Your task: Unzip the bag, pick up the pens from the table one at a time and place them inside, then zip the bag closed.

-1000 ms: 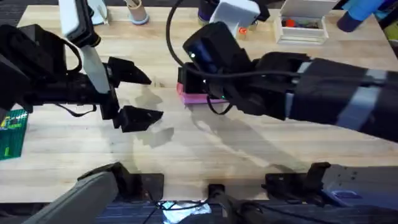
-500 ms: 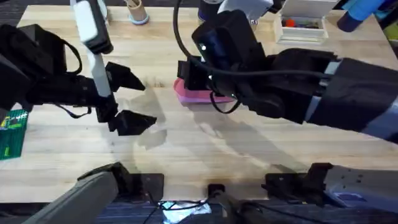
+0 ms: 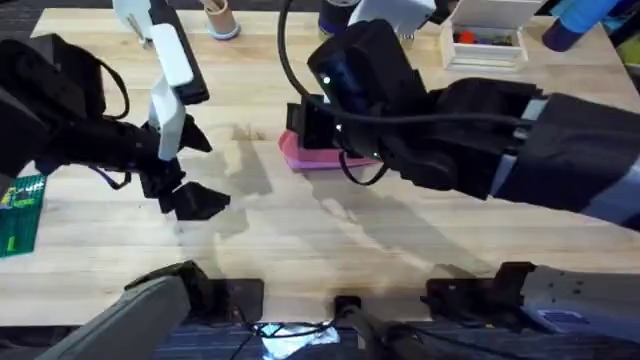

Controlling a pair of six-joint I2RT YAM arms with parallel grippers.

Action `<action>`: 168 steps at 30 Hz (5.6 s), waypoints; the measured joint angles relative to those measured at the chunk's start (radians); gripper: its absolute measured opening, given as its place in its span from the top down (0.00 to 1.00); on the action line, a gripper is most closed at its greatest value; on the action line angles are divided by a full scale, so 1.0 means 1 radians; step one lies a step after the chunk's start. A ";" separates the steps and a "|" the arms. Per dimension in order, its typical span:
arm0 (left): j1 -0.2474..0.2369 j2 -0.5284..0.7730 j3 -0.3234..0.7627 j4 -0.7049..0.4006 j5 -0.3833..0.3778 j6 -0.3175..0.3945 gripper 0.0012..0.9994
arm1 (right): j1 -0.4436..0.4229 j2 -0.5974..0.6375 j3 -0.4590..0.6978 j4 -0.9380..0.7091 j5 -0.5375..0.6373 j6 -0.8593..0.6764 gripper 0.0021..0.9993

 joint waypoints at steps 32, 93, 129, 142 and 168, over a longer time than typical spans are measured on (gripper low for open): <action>-0.022 0.225 0.000 0.241 0.438 -0.003 0.00 | 0.000 0.000 0.000 -0.002 0.000 0.000 0.97; -0.314 0.430 0.000 0.540 0.600 -0.221 0.96 | -0.463 -0.009 0.000 -0.277 -0.099 -0.232 0.97; -0.311 0.430 -0.003 0.526 0.589 -0.221 0.96 | -0.689 -0.033 0.000 -0.356 -0.104 -0.381 0.97; -0.311 0.430 -0.003 0.526 0.589 -0.221 0.95 | -0.666 -0.235 0.000 -0.376 -0.235 -0.498 0.00; -0.309 0.410 0.007 0.464 0.564 -0.277 0.00 | -0.666 -0.244 0.000 -0.380 -0.243 -0.517 0.00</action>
